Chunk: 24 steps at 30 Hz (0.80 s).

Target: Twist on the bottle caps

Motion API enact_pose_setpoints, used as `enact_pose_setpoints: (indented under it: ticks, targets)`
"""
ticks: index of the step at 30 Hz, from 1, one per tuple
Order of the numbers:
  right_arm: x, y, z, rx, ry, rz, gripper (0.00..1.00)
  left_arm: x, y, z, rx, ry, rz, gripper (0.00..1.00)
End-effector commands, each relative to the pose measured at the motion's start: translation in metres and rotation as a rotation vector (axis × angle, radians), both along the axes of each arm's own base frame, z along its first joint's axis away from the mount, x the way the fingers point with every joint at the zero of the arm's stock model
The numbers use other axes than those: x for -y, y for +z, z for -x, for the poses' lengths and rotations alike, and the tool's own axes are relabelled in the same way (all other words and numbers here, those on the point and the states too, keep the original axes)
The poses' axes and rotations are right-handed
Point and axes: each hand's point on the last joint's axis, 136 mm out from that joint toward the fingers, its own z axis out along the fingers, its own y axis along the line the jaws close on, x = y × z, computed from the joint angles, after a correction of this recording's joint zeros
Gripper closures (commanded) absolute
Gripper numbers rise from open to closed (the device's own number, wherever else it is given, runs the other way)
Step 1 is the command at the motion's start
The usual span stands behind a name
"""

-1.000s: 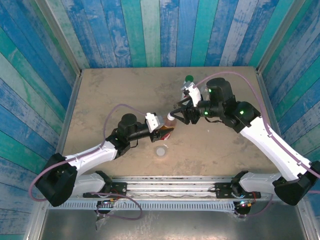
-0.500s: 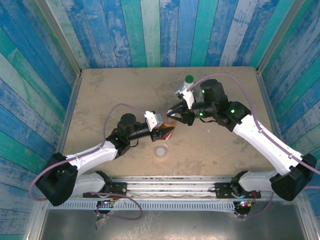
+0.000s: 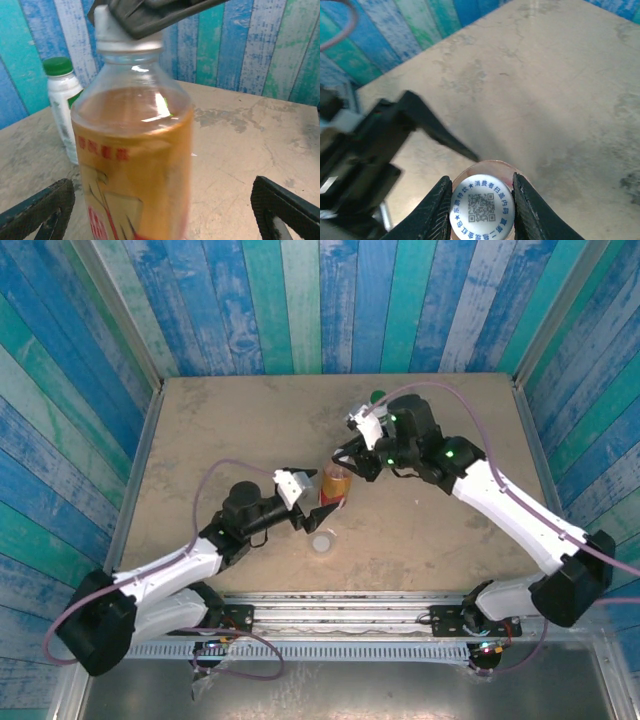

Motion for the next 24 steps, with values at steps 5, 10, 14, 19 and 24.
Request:
enact_pose_setpoints:
  ticks: [5,10,14,19,24]
  targets:
    - [-0.024,-0.008,-0.069,0.149,-0.098,0.041,0.71,-0.026,-0.005,0.003,-0.056,0.119,0.044,0.06]
    - [-0.043,-0.027,-0.108,0.164,-0.126,0.093,0.7,-0.031,-0.013,0.004,-0.057,0.135,-0.003,0.06]
    - [-0.058,-0.044,-0.127,0.15,-0.13,0.108,0.68,-0.03,-0.014,0.005,-0.041,0.123,-0.033,0.06]
    - [-0.07,-0.063,-0.141,0.114,-0.14,0.1,0.68,-0.03,-0.008,0.005,-0.019,0.125,-0.021,0.06]
    - [-0.075,-0.081,-0.145,0.083,-0.137,0.102,0.67,-0.031,-0.01,0.008,-0.028,0.118,-0.011,0.06]
